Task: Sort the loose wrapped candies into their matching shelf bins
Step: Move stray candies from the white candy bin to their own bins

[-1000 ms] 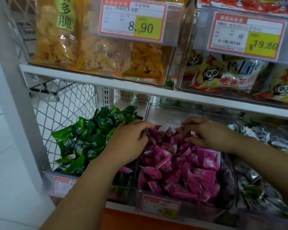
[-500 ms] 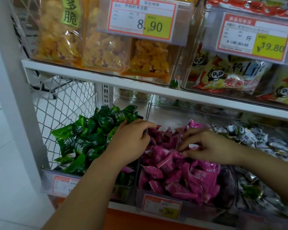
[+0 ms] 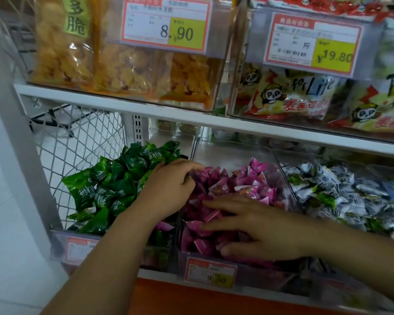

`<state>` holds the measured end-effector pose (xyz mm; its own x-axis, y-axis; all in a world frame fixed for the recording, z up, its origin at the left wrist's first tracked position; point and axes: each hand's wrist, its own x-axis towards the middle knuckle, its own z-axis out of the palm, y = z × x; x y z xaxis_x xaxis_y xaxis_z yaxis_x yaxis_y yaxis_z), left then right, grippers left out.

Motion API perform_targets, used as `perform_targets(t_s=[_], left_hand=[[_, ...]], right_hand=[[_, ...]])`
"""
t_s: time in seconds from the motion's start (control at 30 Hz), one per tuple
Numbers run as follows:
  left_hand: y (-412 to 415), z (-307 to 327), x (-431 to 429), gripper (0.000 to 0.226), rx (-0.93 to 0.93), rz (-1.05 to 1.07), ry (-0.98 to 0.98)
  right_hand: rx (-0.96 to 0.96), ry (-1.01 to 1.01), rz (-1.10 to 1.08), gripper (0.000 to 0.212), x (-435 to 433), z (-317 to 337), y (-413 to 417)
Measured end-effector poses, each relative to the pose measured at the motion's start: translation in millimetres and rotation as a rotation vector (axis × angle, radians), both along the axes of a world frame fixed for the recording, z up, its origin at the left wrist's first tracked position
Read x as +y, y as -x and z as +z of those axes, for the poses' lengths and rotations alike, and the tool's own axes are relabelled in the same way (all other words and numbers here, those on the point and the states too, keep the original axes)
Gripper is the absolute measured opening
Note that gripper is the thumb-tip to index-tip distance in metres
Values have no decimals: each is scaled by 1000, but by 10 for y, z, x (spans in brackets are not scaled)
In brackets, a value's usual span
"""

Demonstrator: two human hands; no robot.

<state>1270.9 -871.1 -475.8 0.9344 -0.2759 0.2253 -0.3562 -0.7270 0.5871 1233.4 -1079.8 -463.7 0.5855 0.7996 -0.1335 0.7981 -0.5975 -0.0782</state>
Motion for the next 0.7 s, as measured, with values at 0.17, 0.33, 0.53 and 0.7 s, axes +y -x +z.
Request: perform_targets(t_s=[0.17, 0.33, 0.53, 0.7], left_hand=[[2, -11, -4, 39, -3, 0, 15], [-6, -23, 9, 38, -7, -7, 39], [-2, -35, 28, 37, -11, -14, 46], [-25, -47, 23, 36, -11, -22, 51]], right_hand=[[-93, 99, -17, 51, 30, -73, -289], [-133, 86, -63, 40, 118, -79, -657], [-169, 74, -222, 42, -36, -36, -1038], [-100, -51, -296, 48, -152, 130, -934]])
